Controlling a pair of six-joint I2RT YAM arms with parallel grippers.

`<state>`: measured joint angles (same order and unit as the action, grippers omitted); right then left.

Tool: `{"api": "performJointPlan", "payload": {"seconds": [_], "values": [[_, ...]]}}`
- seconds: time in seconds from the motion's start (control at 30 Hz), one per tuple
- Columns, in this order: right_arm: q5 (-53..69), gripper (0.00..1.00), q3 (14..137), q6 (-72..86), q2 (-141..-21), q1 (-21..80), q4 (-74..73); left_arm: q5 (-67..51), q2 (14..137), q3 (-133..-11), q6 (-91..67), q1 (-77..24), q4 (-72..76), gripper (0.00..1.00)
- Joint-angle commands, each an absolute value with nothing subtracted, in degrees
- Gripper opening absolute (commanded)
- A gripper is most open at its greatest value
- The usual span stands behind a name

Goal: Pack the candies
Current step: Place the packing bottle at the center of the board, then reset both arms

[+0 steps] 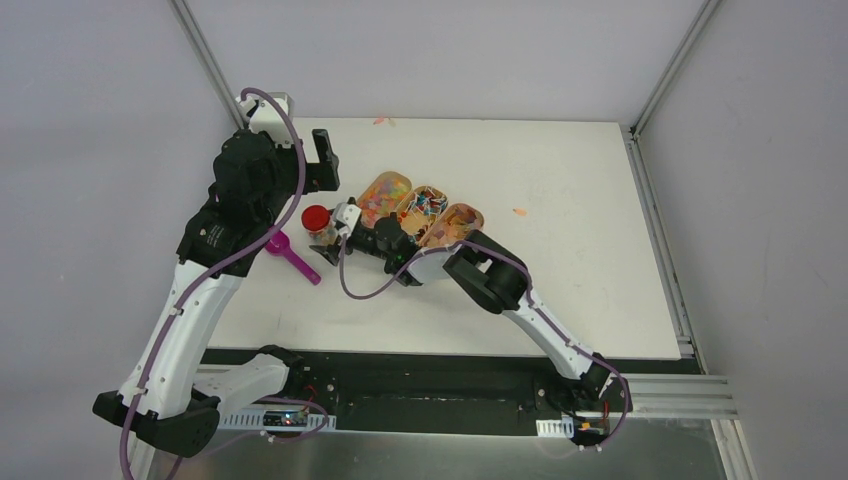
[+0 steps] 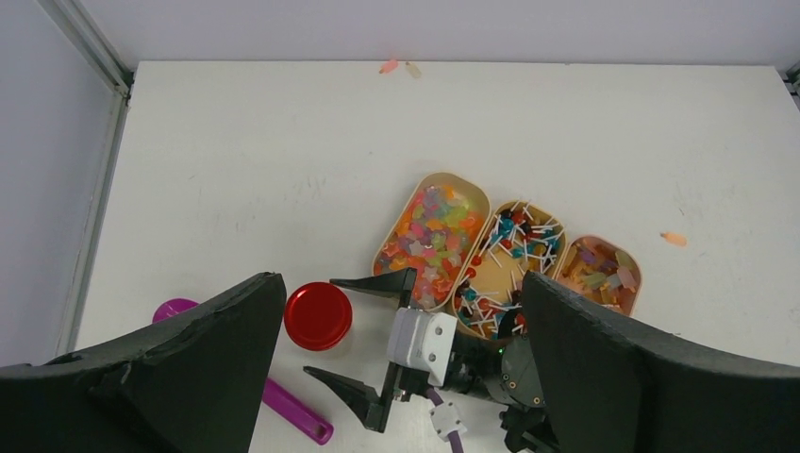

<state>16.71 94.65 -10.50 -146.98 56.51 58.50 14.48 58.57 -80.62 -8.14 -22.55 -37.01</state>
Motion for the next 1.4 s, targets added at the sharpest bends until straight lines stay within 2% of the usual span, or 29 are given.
{"api": "performJointPlan", "payload": {"seconds": [0.0,0.33,0.5,0.7,0.8,1.03,1.17,1.37], "values": [[16.27,1.0,91.61,-12.47,-140.92,56.65,62.47,14.9,57.74,-80.41,-6.93,-22.94,-34.63,0.99],[15.73,1.0,78.0,-16.5,-127.26,56.44,65.37,13.71,57.09,-80.93,-5.85,-22.94,-35.37,0.99],[13.11,1.0,65.45,-16.69,-117.45,56.64,69.06,11.04,56.74,-81.06,-5.35,-22.94,-35.52,0.99],[5.89,1.0,46.17,-12.79,-99.5,58.15,68.71,1.56,56.59,-78.59,-5.85,-22.94,-31.52,0.99],[-0.49,1.0,40.75,-8.37,-87.2,58.78,58.33,-2.48,56.46,-76.37,-6.52,-22.94,-28.56,0.99],[-15.88,1.0,42.72,3.92,-64.78,58.97,17.07,-6.13,50.29,-63.3,-5.66,-22.94,-18.18,0.99],[-21.02,1.0,43.43,8.25,-53.59,59.0,4.85,-6.18,45.36,-55.62,-4.35,-22.96,-12.96,0.99],[-29.78,1.0,44.11,16.08,-40.87,58.99,-9.07,-6.79,43.2,-50.9,-5.65,-22.94,-12.31,0.99]]}}
